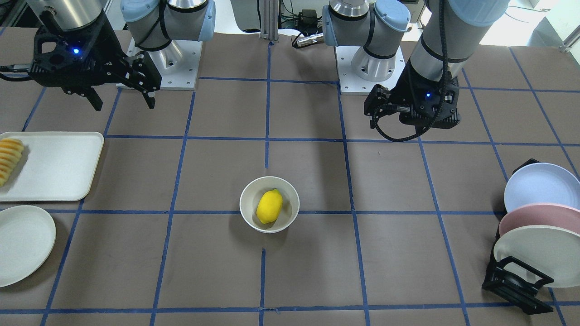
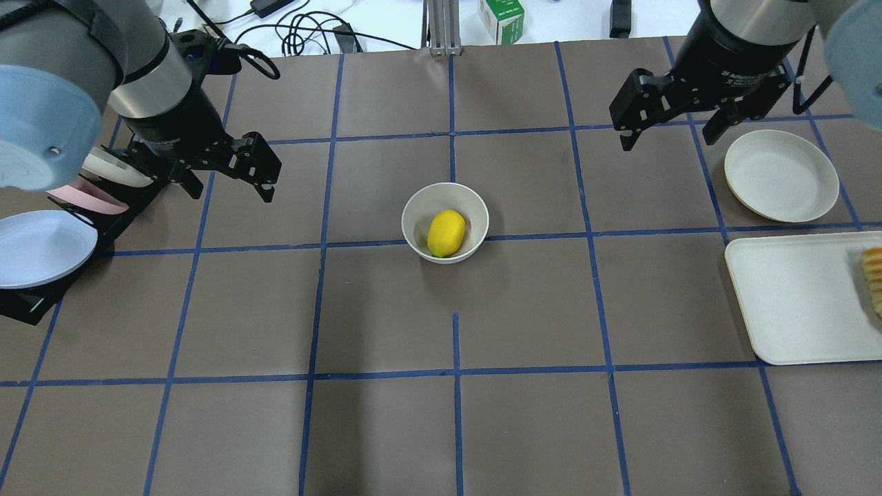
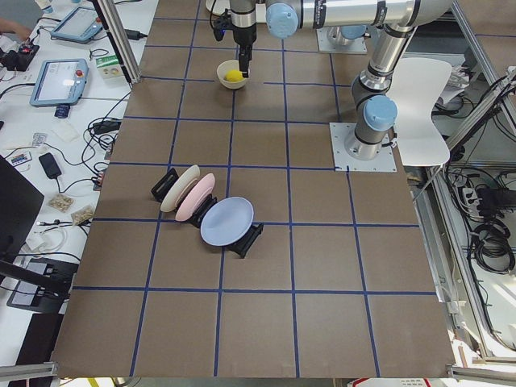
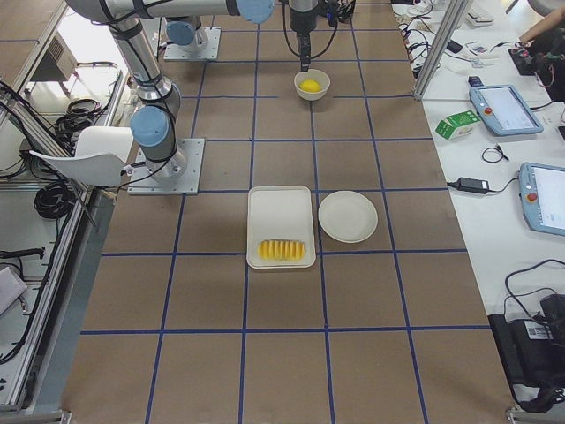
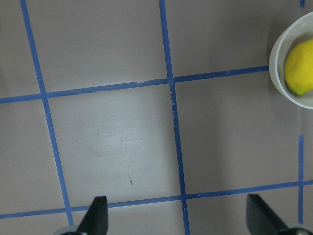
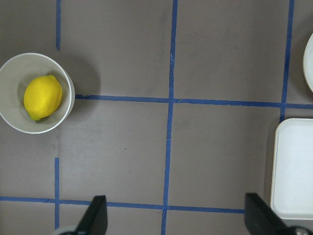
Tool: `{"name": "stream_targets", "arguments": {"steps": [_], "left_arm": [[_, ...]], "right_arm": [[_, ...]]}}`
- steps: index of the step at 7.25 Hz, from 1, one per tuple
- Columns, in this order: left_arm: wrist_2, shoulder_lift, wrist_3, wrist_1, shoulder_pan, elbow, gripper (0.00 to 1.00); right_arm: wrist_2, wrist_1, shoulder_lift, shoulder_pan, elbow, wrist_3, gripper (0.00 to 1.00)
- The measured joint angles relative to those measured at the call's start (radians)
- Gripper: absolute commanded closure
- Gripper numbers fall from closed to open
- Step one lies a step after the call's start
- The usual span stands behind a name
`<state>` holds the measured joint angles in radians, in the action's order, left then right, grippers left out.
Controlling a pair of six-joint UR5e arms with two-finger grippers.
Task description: Place bowl and put lemon in it
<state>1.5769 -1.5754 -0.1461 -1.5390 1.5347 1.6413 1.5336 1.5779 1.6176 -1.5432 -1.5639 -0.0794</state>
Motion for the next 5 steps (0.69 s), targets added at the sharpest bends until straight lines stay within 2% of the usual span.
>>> {"name": "stream_targets", "arguments": {"steps": [5], "left_arm": [[0.001, 0.002, -0.007, 0.013, -0.001, 0.001, 0.00]], "right_arm": [[0.004, -0.001, 0.001, 0.000, 0.001, 0.000, 0.00]]}}
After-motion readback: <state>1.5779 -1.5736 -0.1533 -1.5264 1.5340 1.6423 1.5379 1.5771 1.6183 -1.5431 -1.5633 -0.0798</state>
